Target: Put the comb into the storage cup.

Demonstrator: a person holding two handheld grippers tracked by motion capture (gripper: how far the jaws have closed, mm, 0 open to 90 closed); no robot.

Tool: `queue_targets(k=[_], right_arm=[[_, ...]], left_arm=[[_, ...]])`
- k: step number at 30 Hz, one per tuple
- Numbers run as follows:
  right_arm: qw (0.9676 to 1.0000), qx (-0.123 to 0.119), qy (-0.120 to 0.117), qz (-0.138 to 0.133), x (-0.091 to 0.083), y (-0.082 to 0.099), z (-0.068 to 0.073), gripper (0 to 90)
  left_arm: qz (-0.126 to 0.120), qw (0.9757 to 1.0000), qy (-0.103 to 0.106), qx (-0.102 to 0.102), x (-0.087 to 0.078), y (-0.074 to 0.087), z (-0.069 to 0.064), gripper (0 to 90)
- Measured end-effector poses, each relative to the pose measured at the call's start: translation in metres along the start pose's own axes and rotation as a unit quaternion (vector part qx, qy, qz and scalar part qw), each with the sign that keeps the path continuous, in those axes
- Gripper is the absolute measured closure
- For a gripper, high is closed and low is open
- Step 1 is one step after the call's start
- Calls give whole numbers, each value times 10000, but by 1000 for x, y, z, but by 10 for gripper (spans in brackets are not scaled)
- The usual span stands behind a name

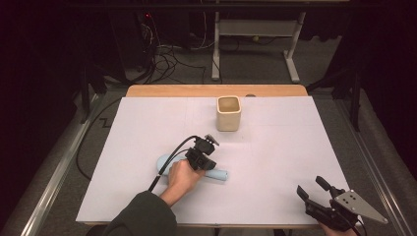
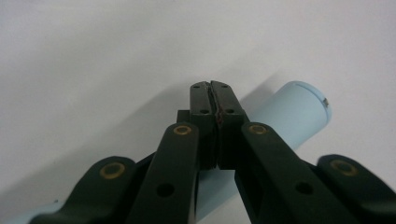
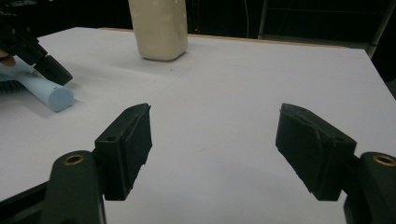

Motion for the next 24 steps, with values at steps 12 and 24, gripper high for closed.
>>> queue_targets(k=[12,24], right_arm=[[10000,13,10,8,0,0,0,278],[10000,37,41,5,0,0,-1,278]], left_arm=[[3,9999,69,141,1,15,-8,882],[-56,9997,58,244,-2,27,-12,881]])
Point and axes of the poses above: each handheld gripper's, and its own axes: x roughly forward along the jaws, y roughly out of its underside, z roughly to its left, the point moved 8 cm from there along x, roughly forward along the jaws, and after that the axes turned 15 degrees about z, right-handed, at the moved point
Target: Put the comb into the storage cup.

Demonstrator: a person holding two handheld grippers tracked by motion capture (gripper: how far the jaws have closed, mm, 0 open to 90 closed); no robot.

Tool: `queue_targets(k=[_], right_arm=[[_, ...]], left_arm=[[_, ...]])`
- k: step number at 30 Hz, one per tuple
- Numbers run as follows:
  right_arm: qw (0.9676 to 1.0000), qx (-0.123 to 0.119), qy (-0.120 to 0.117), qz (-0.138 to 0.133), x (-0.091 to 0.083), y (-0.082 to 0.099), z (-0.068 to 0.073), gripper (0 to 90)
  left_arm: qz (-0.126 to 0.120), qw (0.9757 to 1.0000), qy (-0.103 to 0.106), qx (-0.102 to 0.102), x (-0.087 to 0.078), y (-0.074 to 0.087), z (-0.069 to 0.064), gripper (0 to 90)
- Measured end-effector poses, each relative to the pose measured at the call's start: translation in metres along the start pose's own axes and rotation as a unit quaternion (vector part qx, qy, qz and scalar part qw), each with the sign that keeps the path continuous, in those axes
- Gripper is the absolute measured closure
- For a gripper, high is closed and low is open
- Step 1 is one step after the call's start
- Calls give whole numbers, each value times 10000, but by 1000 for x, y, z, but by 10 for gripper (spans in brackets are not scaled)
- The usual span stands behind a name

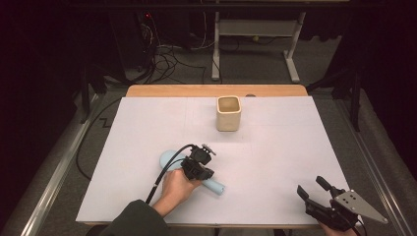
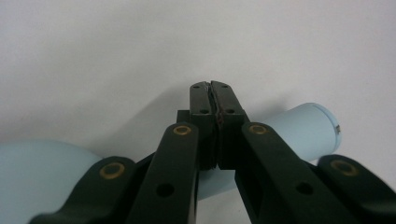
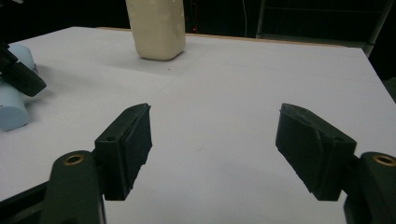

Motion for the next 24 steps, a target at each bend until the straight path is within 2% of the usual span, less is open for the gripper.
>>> queue_targets(k=[11,17,24], right_arm=[[10000,36,14,1,0,0,-1,278],[10000,74,30,-17,0,0,-3,277],[10000,61,28,-14,-1,0,-2,277]], left_arm=[[-71,9999,64,67,-2,19,-5,881],[-21,9999,40,162,-2,25,-8,880],[-43,9996,106,243,-2,29,-16,880]])
Point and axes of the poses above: each handheld gripper's, and its own axes: x roughly forward along the jaws, y roughly out of its underside, z roughly to its left, the point moved 8 cm from there along x, roughly forward along the jaws, and after that the axes turned 15 degrees about z, right-handed, at the moved point
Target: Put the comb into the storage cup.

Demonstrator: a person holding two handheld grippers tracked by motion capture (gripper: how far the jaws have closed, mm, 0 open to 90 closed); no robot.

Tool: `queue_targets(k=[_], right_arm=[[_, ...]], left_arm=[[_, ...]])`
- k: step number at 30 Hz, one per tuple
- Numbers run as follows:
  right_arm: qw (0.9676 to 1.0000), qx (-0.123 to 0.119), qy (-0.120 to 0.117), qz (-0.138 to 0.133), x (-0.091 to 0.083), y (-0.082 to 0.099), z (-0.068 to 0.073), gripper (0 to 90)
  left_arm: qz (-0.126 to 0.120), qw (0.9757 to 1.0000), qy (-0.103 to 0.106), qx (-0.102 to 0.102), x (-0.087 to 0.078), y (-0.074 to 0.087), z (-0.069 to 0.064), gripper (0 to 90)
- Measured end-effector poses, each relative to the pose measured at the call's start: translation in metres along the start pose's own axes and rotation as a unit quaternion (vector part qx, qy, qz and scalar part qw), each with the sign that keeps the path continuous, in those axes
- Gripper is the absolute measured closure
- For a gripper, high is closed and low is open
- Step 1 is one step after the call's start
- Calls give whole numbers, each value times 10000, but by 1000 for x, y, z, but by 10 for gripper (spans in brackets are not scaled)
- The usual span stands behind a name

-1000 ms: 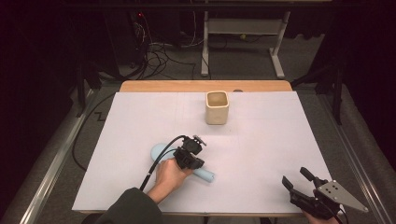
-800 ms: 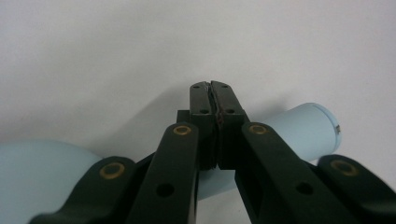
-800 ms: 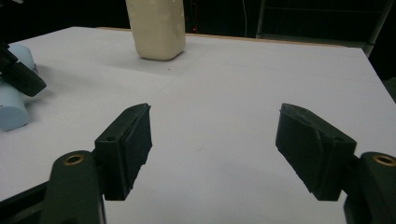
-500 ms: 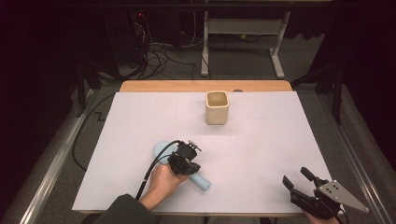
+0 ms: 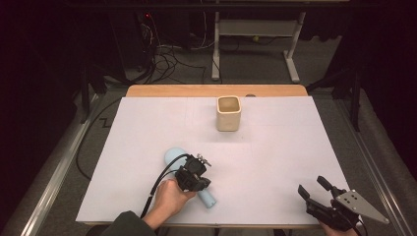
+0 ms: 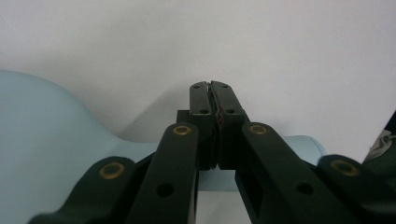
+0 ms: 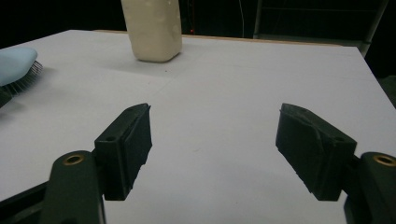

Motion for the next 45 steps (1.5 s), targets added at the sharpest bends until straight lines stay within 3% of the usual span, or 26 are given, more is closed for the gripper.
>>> queue_targets(k=[7,20,32,45], right_arm=[[10000,-4,-9,5,0,0,0,277],[10000,-22,-6,1,0,0,1,277],[10000,-29,-14,8,1,0,1,278],[10000,-14,-22,3,1,-1,1,278]], left_arm=[[-39,9999,52,103,1,2,-10,880],[5,9999,90,111,2,12,-13,880],[-24,9999,-9,149,0,30,-11,871],[-54,9995,-308,82,-4,48,-7,868]])
Point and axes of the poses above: each handheld gripper's, and its own axes: x roughly forward along the jaws, y roughly out of its underside, z roughly to its left, the point moved 8 cm from there along x, roughly forward along the jaws, and after that the axes turned 15 degrees about z, right-handed, at the moved point
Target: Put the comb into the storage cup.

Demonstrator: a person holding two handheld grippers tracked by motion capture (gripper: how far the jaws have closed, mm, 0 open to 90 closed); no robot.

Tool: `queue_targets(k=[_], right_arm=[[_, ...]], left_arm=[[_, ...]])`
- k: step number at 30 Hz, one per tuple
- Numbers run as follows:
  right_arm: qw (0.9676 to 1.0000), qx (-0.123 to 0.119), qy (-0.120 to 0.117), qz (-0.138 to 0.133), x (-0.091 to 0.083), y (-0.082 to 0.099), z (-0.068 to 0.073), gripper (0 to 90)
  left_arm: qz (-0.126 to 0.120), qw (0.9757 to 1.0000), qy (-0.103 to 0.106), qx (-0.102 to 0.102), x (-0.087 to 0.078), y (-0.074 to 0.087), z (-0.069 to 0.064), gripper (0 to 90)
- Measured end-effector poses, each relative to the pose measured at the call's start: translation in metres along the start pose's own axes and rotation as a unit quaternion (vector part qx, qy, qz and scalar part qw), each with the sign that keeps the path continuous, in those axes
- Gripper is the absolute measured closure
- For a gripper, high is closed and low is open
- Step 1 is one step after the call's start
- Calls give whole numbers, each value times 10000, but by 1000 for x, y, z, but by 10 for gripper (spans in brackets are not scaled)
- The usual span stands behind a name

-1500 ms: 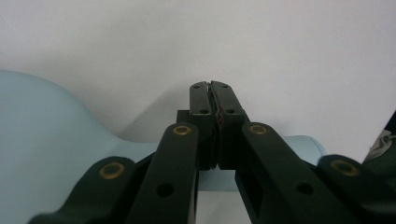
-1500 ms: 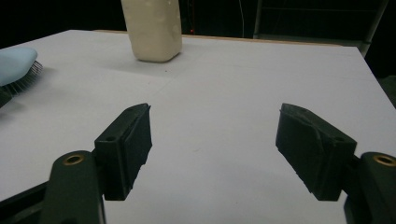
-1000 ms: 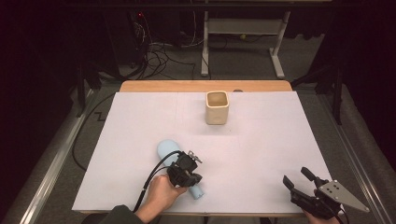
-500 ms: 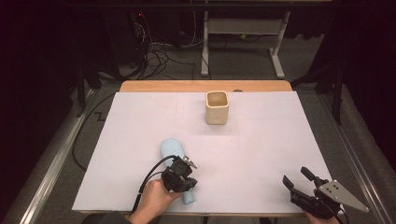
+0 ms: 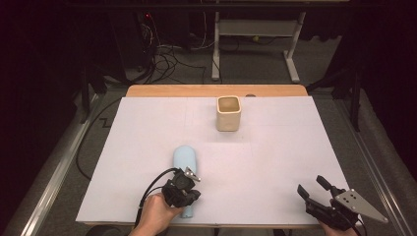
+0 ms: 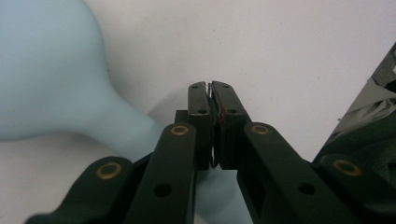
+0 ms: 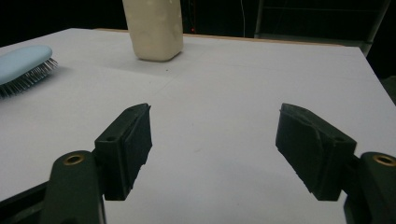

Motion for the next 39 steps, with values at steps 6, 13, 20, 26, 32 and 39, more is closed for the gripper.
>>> queue_targets(k=[6,13,20,26,32,39], right_arm=[[10000,-3,-10,-1,0,0,0,278],[10000,-8,-8,0,1,0,0,278],[10000,-10,-8,4,1,0,0,278],[10000,-2,-10,6,1,0,0,278],[10000,-3,-9,15,1,0,0,278],[10000,-7,-11,15,1,0,0,278]], left_arm=[[-25,9999,-74,-147,-2,7,6,868],[-32,9994,-259,-221,-4,12,12,870],[-39,9989,-358,-301,-5,14,18,873],[-55,9986,-378,-372,-6,17,23,874],[-73,9986,-365,-386,-7,16,24,871],[-266,9987,-300,-301,-13,14,18,805]])
Point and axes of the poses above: each handheld gripper's, and its own axes: x roughly forward along the jaws, y roughly out of its underside, z roughly to its left, the point moved 8 cm from there along x, roughly forward along the jaws, and after that the axes turned 15 degrees about z, right-handed, at the moved point
